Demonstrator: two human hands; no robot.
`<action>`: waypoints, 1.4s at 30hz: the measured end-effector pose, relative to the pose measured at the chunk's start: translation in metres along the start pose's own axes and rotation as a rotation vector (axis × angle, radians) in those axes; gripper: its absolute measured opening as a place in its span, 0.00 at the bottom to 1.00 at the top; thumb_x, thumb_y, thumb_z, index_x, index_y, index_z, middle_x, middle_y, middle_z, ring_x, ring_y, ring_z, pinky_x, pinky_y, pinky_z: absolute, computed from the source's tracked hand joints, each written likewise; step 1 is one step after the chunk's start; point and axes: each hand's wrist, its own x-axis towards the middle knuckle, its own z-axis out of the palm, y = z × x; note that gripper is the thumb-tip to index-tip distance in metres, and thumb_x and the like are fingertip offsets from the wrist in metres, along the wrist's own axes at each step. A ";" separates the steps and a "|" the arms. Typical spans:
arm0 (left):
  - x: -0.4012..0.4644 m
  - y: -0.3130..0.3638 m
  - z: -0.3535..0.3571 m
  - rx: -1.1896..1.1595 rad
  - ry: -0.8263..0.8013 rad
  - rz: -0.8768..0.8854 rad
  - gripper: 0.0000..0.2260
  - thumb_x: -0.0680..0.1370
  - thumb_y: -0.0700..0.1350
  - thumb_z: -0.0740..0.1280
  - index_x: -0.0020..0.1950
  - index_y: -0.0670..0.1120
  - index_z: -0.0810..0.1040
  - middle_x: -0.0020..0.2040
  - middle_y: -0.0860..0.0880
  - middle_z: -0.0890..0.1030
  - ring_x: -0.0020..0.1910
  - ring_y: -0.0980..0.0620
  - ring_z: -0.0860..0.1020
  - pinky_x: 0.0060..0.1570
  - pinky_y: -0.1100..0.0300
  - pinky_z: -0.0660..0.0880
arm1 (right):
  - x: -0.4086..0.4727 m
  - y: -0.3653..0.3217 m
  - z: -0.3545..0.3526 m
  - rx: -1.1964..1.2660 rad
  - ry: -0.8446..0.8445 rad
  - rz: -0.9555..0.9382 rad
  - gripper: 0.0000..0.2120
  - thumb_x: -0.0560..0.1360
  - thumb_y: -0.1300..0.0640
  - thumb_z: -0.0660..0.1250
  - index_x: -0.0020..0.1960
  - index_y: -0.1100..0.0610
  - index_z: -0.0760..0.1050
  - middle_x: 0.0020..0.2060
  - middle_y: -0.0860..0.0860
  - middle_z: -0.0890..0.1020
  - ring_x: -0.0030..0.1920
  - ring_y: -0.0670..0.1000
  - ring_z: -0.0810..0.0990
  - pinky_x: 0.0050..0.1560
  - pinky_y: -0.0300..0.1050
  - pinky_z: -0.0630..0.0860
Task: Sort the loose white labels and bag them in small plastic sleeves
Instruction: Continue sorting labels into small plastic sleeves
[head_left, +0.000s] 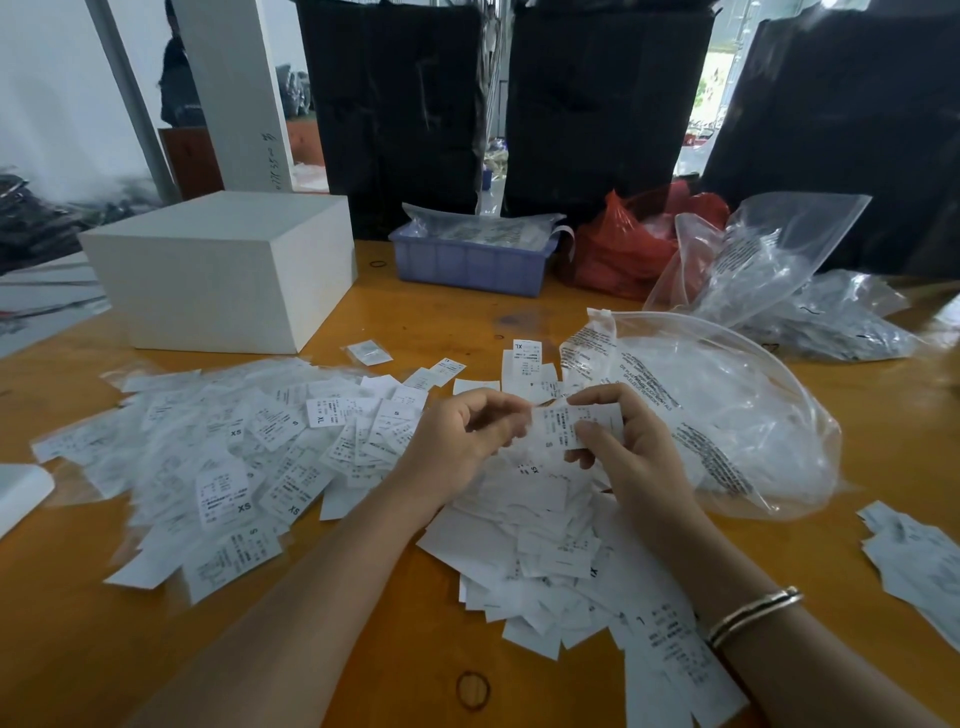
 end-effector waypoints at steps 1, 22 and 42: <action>0.000 0.000 0.000 -0.003 0.002 0.000 0.07 0.76 0.41 0.69 0.45 0.55 0.79 0.35 0.63 0.82 0.35 0.65 0.79 0.34 0.74 0.72 | 0.000 0.000 0.000 -0.001 0.026 -0.010 0.12 0.77 0.65 0.63 0.48 0.48 0.74 0.33 0.46 0.81 0.34 0.44 0.81 0.33 0.34 0.76; 0.000 0.003 -0.001 -0.057 -0.012 0.047 0.07 0.70 0.56 0.66 0.44 0.58 0.81 0.36 0.59 0.83 0.36 0.64 0.79 0.37 0.73 0.73 | -0.004 -0.007 -0.001 0.034 0.182 -0.116 0.14 0.78 0.64 0.62 0.47 0.44 0.72 0.40 0.52 0.78 0.31 0.40 0.77 0.29 0.33 0.73; -0.001 0.001 -0.002 0.104 0.050 0.113 0.04 0.72 0.55 0.66 0.43 0.58 0.79 0.35 0.66 0.80 0.38 0.66 0.79 0.38 0.76 0.71 | -0.002 -0.001 0.003 -0.096 0.101 -0.055 0.13 0.78 0.61 0.63 0.47 0.42 0.71 0.34 0.40 0.81 0.33 0.39 0.80 0.33 0.33 0.76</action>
